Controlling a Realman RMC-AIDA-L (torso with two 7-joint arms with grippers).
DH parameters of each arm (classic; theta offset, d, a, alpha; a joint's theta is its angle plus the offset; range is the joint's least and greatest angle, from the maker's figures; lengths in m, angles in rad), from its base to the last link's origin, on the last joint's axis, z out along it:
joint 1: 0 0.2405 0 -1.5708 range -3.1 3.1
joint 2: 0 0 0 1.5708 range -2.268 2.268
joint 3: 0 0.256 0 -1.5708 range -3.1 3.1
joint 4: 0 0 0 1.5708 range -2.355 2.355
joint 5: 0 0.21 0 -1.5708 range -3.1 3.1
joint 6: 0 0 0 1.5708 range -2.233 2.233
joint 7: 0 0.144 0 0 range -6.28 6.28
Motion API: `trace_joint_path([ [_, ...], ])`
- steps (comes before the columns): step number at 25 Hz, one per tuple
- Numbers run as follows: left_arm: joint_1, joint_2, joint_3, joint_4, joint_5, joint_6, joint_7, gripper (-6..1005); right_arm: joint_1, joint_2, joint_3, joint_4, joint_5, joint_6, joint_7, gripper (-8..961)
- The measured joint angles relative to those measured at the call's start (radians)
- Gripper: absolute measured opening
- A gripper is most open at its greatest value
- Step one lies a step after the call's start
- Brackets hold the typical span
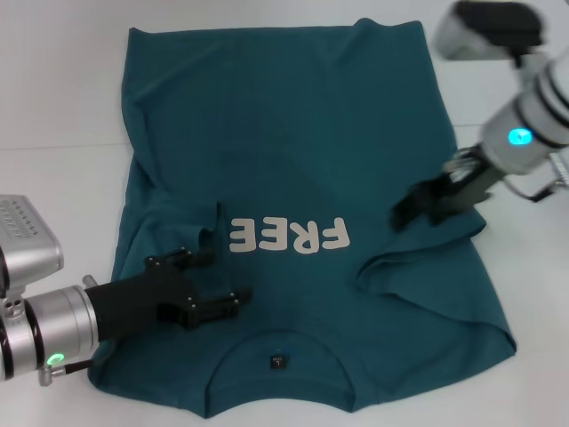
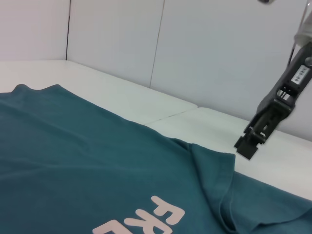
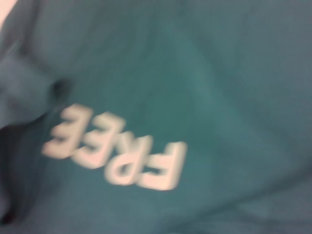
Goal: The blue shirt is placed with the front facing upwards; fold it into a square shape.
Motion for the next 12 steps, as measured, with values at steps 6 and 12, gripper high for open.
trace_joint_path([
  [6, 0.006, -0.001, 0.000, 0.000, 0.000, 0.000, 0.007, 874, -0.117, -0.053, 0.154, 0.068, 0.054, 0.099, 0.026, 646],
  [12, 0.002, -0.001, 0.000, 0.005, 0.000, 0.000, 0.010, 874, -0.206, -0.062, 0.191, 0.075, 0.156, 0.185, 0.018, 662],
])
